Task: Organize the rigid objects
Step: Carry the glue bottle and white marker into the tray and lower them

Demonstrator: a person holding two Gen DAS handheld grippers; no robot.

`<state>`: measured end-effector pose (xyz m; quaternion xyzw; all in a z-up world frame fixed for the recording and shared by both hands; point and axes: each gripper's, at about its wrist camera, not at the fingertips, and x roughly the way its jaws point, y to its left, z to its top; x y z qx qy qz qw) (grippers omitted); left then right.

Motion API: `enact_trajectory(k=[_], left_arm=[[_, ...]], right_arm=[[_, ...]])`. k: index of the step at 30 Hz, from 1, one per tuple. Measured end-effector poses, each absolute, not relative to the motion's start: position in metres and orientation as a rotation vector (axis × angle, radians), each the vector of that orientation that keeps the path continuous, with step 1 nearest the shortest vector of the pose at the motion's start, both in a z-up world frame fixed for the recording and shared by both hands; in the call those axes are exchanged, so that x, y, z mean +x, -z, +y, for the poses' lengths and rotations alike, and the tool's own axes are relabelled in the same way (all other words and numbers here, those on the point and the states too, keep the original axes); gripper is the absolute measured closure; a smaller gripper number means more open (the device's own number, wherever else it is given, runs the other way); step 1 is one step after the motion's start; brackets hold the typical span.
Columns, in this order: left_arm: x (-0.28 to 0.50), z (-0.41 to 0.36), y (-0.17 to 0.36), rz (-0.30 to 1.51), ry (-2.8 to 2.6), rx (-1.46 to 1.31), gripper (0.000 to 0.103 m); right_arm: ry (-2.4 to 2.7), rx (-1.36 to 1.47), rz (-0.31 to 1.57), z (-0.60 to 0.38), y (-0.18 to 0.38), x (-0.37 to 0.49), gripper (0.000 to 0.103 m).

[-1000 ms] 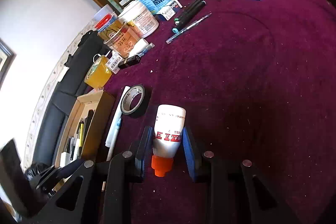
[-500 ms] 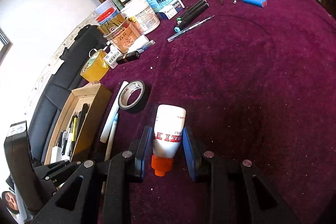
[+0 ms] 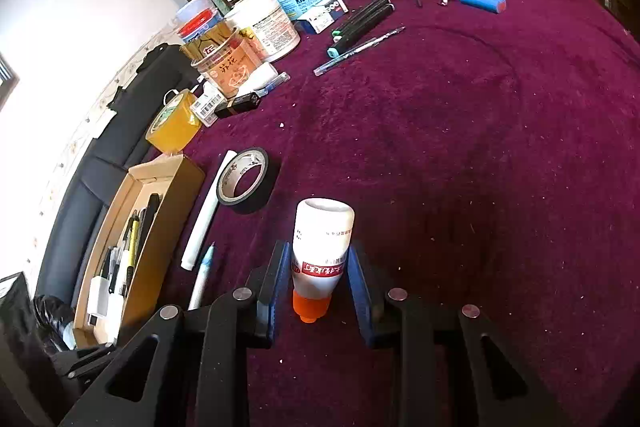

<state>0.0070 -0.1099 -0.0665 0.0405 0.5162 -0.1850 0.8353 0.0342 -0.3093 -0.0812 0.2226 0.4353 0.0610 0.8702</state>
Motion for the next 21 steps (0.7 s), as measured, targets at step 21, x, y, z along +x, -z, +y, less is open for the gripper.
enact_trajectory(k=[21], left_arm=[[-0.003, 0.042, 0.003, 0.913, 0.270, -0.203, 0.096]], right_arm=[[-0.533, 0.312, 0.847, -0.200, 0.019, 0.011, 0.072]])
